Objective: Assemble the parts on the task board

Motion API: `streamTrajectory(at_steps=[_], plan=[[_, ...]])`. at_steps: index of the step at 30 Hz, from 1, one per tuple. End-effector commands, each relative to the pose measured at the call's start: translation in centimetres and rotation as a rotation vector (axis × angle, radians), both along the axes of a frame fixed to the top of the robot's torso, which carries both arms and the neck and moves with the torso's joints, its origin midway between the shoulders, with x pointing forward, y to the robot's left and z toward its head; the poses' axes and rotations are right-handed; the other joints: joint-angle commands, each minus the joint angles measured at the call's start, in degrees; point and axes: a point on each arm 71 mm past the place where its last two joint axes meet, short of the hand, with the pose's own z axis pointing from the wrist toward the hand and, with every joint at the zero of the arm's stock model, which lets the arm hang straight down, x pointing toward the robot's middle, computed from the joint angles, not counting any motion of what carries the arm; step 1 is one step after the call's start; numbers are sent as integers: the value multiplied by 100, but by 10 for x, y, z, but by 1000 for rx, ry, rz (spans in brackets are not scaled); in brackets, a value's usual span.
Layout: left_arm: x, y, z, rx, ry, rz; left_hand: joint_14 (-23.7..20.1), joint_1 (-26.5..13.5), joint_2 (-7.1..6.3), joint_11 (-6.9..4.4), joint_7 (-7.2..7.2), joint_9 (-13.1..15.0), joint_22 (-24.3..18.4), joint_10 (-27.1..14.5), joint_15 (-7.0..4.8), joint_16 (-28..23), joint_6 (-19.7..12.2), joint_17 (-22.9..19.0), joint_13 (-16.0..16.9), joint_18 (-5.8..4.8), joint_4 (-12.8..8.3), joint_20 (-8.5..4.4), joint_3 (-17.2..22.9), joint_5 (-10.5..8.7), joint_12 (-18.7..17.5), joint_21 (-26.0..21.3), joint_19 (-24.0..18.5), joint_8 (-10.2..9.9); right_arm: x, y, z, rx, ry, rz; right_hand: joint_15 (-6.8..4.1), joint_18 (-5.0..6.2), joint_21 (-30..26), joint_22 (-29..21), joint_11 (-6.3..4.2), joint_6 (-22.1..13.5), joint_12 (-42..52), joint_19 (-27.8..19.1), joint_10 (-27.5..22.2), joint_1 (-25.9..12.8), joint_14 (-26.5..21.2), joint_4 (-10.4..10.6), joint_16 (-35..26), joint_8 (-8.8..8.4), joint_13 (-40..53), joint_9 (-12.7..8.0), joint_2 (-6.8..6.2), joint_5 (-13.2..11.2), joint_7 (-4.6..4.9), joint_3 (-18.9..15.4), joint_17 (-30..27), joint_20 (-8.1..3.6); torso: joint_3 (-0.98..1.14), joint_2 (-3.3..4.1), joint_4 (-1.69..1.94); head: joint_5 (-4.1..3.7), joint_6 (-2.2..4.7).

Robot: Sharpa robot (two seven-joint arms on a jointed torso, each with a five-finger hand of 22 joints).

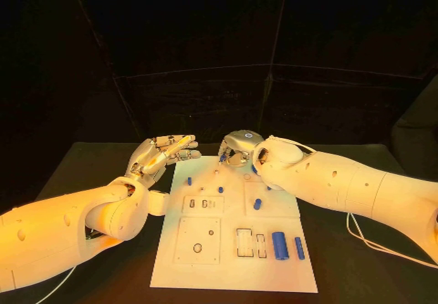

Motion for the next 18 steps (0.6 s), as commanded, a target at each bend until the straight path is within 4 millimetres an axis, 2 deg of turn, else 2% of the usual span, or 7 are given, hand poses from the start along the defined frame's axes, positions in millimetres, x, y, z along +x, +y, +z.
streamTrajectory(at_steps=[1, 5, 12, 18], plan=[[0, -2, 4, -17, -36, -14, 33, 57, -14, 25, 153, -7, -6, 27, 18, -33, 51, -7, -7, 37, -35, 7, 10, 26, -33, -18, 53, -38, 1, 2, 0, -14, 17, -1, 26, -104, 42, 13, 17, -44, 1, -17, -53, -36, -7, 1, 38, -37, -5, -7, -62, -25, 11, 50, -5, 25, 0, 10, 9, 30, -3], [0, -3, 4, -17, -36, -15, 34, 58, -13, 25, 153, -7, -7, 26, 18, -34, 51, -7, -8, 37, -38, 7, 10, 26, -35, -19, 54, -40, 2, 3, -1, -24, 30, -3, 30, -104, 44, 14, 22, -62, -1, -21, -78, -56, -11, 11, 37, -37, -7, -7, -86, -29, 14, 85, -18, 30, -5, 11, 11, 27, -27], [0, -3, 6, -16, -39, -14, 34, 59, -13, 26, 153, -7, -9, 25, 18, -36, 51, -8, -8, 37, -41, 7, 10, 26, -38, -20, 55, -42, 2, 5, -3, -35, 43, 3, 36, -101, 41, 0, 29, -81, 0, -34, -105, -90, -18, 23, 35, -36, -6, -7, -138, -21, 16, 116, -35, 36, 7, 19, 1, 52, -41], [1, -2, 6, -15, -40, -12, 34, 59, -13, 26, 153, -7, -9, 25, 18, -36, 51, -8, -8, 37, -41, 7, 10, 26, -38, -20, 55, -42, 1, 7, -3, -37, 47, 14, 38, -101, 43, 2, 31, -87, 3, -35, -111, -109, -20, 32, 36, -35, -5, -6, -163, -19, 17, 128, -40, 39, 5, 21, -1, 57, -53]])
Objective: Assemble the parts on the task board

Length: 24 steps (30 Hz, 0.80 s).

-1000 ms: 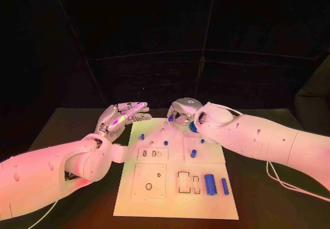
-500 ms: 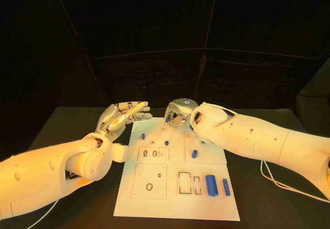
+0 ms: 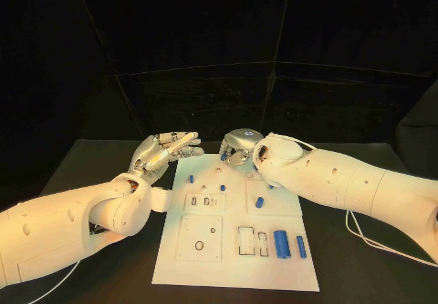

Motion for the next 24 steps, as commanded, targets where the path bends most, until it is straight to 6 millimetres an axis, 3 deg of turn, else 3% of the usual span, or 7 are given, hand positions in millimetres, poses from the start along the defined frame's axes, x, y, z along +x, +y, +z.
streamTrajectory(at_steps=[1, 18, 24], plan=[[0, -1, 4, -14, -35, -9, 34, 59, -13, 26, 153, -7, -10, 25, 18, -37, 51, -8, -8, 37, -25, -12, -6, 26, -38, -20, 36, -19, -2, 3, -3, -18, 24, 14, 38, -101, 20, -5, -8, -37, 2, -15, -28, -3, -20, 6, 37, -34, -6, -5, -57, -22, 6, 27, -6, 19, 3, 2, -5, 1, -33], [1, 0, 4, -12, -36, -6, 33, 62, -7, 26, 152, -7, -16, 21, 19, -46, 53, -8, -8, 37, -37, -12, -6, 26, -48, -26, 38, -26, -1, 4, -2, -13, 17, 13, 48, -92, 0, -54, 6, -79, -1, -50, -65, -49, -42, 37, 0, -39, -7, -8, -123, -31, 25, 67, -82, 28, 1, 12, 5, 18, -28], [2, 0, 5, -12, -35, -7, 33, 62, -7, 26, 152, -7, -16, 21, 19, -46, 53, -8, -8, 37, -37, -12, -6, 26, -48, -26, 38, -26, 0, 4, -2, -12, 14, 10, 117, -39, -142, -348, 89, -300, -10, -231, -421, -102, -141, 86, -212, -49, -19, -23, -295, -113, 94, 128, -436, 80, -5, 21, -3, 29, -37]])
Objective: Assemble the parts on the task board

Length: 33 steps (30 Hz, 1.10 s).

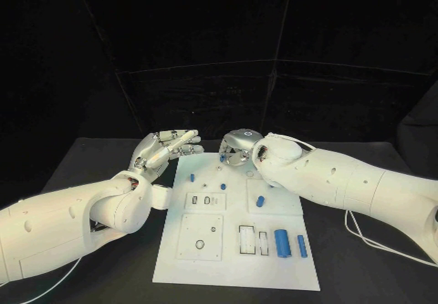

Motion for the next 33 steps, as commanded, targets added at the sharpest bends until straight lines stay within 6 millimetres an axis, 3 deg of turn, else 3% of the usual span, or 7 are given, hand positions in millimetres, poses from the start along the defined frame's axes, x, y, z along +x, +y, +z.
streamTrajectory(at_steps=[1, 16, 20, 26, 29, 32, 33], plan=[[0, -1, 4, -14, -31, -13, 34, 62, -7, 26, 152, -8, -6, 21, 19, -18, 53, -9, -9, 36, -38, -12, -6, 25, -12, -26, 39, -27, 1, 1, 1, -5, 1, 4, 50, -21, -127, -237, 55, -248, -5, -150, -286, -12, -90, 24, -186, -40, -10, -27, -144, -101, 30, 12, -286, 34, -3, 6, -2, 15, -12], [1, 3, 4, -10, -31, -4, 33, 64, -3, 27, 149, -8, -13, 13, 21, -27, 54, -9, -10, 36, -49, -11, -7, 22, -24, -33, 41, -34, -4, -17, 14, 40, -40, -11, 55, 20, -277, -482, 58, -575, 92, -261, -499, 29, -137, 213, -427, -12, 10, -2, -276, -156, 6, -175, -642, 74, 16, 0, -21, -30, -23], [1, 6, 4, -9, -31, 0, 33, 64, -3, 27, 149, -8, -13, 13, 21, -27, 54, -9, -10, 36, -49, -11, -7, 22, -24, -33, 41, -34, -6, -40, 28, 102, -20, -55, 16, -20, -168, -267, 4, -457, 332, -116, -18, -72, -37, 360, -235, 24, 85, 16, -295, -122, 20, -244, -366, 46, 9, -9, -30, -45, 1], [1, 10, 5, -6, -31, 7, 38, 73, 8, 20, 138, -5, -21, 24, 19, -37, 67, -9, -7, 36, -66, -12, -4, 22, -29, -40, 45, -37, -11, -87, 41, 173, 78, -166, -143, -87, 36, 127, -228, -580, 1024, 131, 1212, -319, 103, 615, 137, -20, 458, -4, -596, 53, -120, -606, 183, -83, 39, -39, -103, -69, 28], [2, 11, 4, -5, -30, 9, 38, 73, 8, 20, 138, -5, -21, 24, 19, -37, 67, -9, -7, 36, -66, -12, -4, 22, -29, -40, 45, -37, -12, -107, 43, 170, 119, -214, -284, -229, 368, 788, -342, -693, 1772, 498, 1427, -130, 261, 903, 766, 5, 1226, 8, -723, 239, -206, -1141, 1161, -228, 47, -49, -123, -57, 26], [2, 11, 4, -5, -30, 9, 38, 73, 8, 20, 138, -5, -21, 24, 19, -37, 67, -9, -7, 36, -66, -12, -4, 22, -29, -40, 45, -37, -12, -122, 42, 156, 154, -253, -223, -288, 561, 1176, -325, -753, 3223, 669, 1273, 103, 296, 1314, 1125, 12, 2872, 13, -688, 362, -196, -1648, 1732, -239, 54, -57, -136, -73, 41], [2, 11, 4, -5, -30, 8, 38, 73, 8, 20, 138, -5, -21, 24, 19, -37, 67, -9, -7, 36, -66, -12, -4, 22, -29, -40, 45, -37, -11, -128, 41, 146, 170, -268, -147, -332, 649, 1333, -352, -781, 4192, 715, 1019, 407, 296, 1662, 1295, 27, 4039, 18, -557, 483, -200, -1926, 1996, -184, 58, -57, -142, -66, 46]])
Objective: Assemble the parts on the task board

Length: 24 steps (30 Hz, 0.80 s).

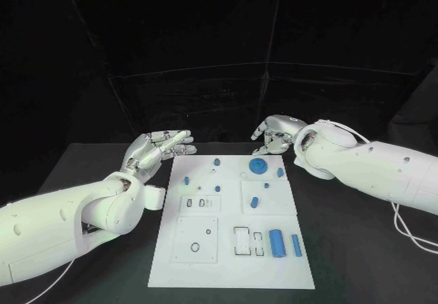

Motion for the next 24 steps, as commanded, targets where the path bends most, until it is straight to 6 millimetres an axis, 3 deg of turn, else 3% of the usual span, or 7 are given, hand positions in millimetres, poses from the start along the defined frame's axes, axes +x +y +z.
streamTrajectory(at_steps=[1, 2, 5, 14, 24], plan=[[0, -1, 3, -11, -25, -13, 38, 49, -15, 20, 128, -6, -5, 24, 19, -38, 16, -9, -7, 37, -27, -12, -11, 22, -29, -18, 45, -37, 1, -9, -5, 7, 122, -58, 67, -145, 135, 259, 17, -68, 1394, 90, -266, 348, 218, 442, 256, 12, 1642, 9, 51, 113, 50, -427, 422, 47, 15, -7, -29, 0, 6], [0, -1, 3, -11, -24, -13, 38, 49, -15, 20, 128, -6, -5, 24, 19, -38, 16, -9, -7, 37, -27, -12, -11, 22, -29, -18, 45, -37, 1, -11, -6, 2, 132, -63, 70, -152, 158, 300, 17, -78, 1675, 96, -319, 453, 219, 597, 298, 21, 2010, 10, 51, 135, 76, -536, 495, 89, 16, -7, -28, 2, 2], [0, -1, 3, -11, -24, -14, 42, 55, -10, 16, 123, -4, -11, 36, 17, -45, 27, -9, -5, 38, -40, -12, -10, 22, -30, -24, 49, -39, 2, -13, -8, -7, 152, -69, 82, -154, 185, 353, 56, -99, 1966, 109, -318, 575, 227, 741, 351, 29, 2392, 9, 52, 162, 83, -621, 597, 94, 20, -2, -21, 16, -2], [0, -2, 3, -13, -23, -17, 42, 55, -10, 16, 123, -4, -11, 36, 17, -45, 27, -9, -5, 38, -40, -12, -10, 22, -30, -24, 49, -39, 7, -11, -11, -34, 165, -70, 97, -169, 229, 447, 74, -126, 2440, 146, -193, 733, 251, 849, 436, 45, 2937, 10, 86, 216, 90, -673, 764, 105, -2, -2, -2, -43, 13], [0, -2, 3, -13, -23, -19, 44, 58, -9, 15, 122, -4, -14, 39, 16, -48, 30, -8, -5, 38, -48, -13, -10, 22, -33, -26, 51, -42, 8, -2, -15, -61, 171, -47, 103, -181, 263, 517, 77, -107, 2884, 174, -50, 844, 267, 879, 497, 77, 3408, 16, 132, 251, 90, -699, 885, 113, 3, -1, -15, -55, 4]])
